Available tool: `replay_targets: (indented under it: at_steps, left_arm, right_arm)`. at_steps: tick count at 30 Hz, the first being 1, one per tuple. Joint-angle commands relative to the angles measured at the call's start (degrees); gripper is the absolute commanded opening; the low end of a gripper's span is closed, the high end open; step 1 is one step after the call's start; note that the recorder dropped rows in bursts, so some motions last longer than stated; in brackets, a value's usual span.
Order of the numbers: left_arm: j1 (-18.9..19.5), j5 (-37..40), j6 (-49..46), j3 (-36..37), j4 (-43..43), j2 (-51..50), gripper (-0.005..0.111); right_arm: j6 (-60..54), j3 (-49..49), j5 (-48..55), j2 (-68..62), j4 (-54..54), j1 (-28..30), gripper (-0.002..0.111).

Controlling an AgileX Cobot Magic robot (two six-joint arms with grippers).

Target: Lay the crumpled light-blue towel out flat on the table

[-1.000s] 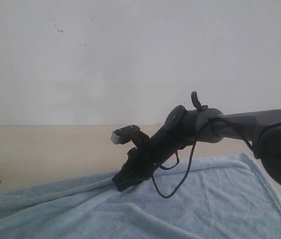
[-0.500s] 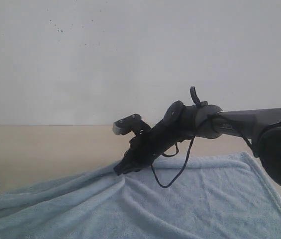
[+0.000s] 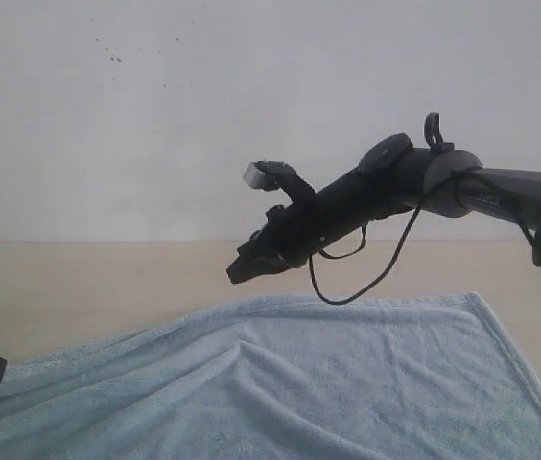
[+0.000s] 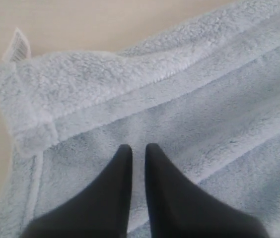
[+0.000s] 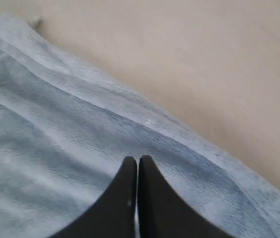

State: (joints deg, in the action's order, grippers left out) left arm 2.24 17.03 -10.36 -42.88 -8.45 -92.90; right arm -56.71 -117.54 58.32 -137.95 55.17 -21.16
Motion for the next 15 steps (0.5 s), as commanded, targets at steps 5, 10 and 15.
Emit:
replay_targets:
  at_steps: [5,10,15]
  left_arm:
    - [-10.0,-7.3,-2.7,4.6,-1.7,-0.7,0.021]
    - [-9.1,-11.7,-2.8,4.1,0.8,-3.7,0.021]
    - [-6.9,-12.5,-3.1,4.1,1.0,-5.1,0.021]
  right_arm:
    - [0.1,-0.2,10.1,6.2,8.3,0.0,0.001]
    - [1.0,2.0,11.6,10.6,11.3,-0.6,0.001]
    - [-0.8,13.4,11.6,14.6,8.3,-2.2,0.001]
